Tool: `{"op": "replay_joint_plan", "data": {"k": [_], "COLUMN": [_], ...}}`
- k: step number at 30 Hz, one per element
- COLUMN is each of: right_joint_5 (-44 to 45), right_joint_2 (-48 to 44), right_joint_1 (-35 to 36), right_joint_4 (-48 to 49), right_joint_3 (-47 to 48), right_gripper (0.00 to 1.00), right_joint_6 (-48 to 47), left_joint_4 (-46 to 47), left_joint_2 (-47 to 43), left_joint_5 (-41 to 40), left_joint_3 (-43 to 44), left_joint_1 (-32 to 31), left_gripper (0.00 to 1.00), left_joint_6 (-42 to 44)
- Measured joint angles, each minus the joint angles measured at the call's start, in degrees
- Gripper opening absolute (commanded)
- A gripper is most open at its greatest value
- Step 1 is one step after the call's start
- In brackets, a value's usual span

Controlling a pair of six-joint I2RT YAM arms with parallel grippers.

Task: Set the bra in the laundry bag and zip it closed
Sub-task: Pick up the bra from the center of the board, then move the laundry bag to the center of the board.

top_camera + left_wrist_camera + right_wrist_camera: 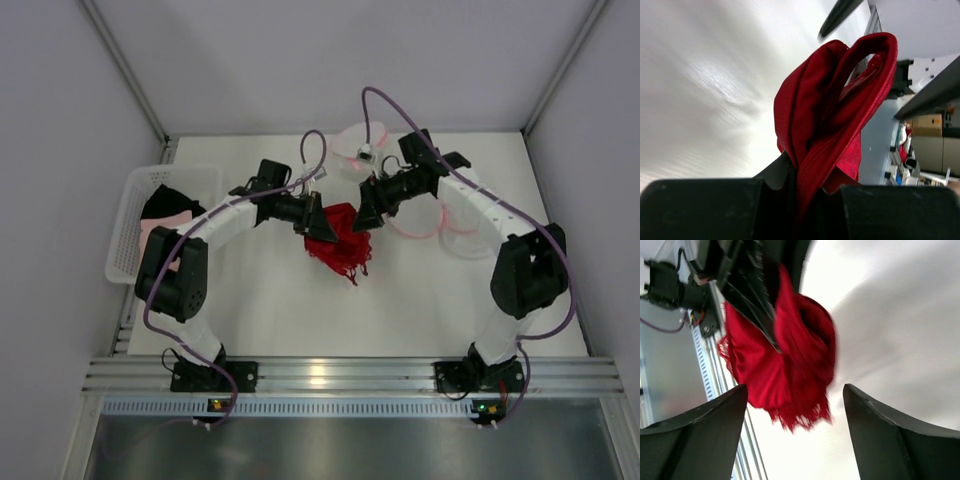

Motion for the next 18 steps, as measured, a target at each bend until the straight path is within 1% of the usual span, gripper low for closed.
{"op": "replay_joint_plan", "data": {"k": [4,7,9,12,13,15,18], "right_joint_5": [2.1,7.3,11.9,18.7,21.0,27.1,34.7], "right_joint_2": [-2.1,-4.0,-5.5,-7.6,-8.0,-8.6,-8.8], "right_joint_1": [-8.3,-14.1,-17.7,-21.3,-22.2,-23.8,-26.2], "right_joint_4": [-1.3,-2.2,-2.4,-2.8,-3.0,-3.2,-3.7], "right_joint_3": [3.1,5.4,6.4,6.4,6.4,6.4,6.3], "right_gripper": [0.79,0.77,0.73,0.63,0.58,0.56,0.56], "right_joint_6": [1.3,2.1,2.4,2.7,2.7,2.3,0.9], "left_joint_4": [2.7,4.9,6.5,7.6,7.9,8.5,9.0], "left_joint_2": [-2.8,-5.7,-7.5,-9.3,-9.9,-10.6,-11.8], "left_joint_5": [-3.2,-4.8,-5.6,-6.3,-6.6,-7.5,-8.4], "left_joint_3": [-0.4,-0.7,-0.7,-0.7,-0.7,-0.8,-1.8], "left_joint_1": [1.3,1.7,2.0,2.3,2.5,2.9,3.8], "left_gripper": [0.00,0.00,0.00,0.00,0.00,0.00,0.00], "left_joint_6": [-4.5,-7.0,-8.1,-8.8,-9.0,-9.6,-10.1]}}
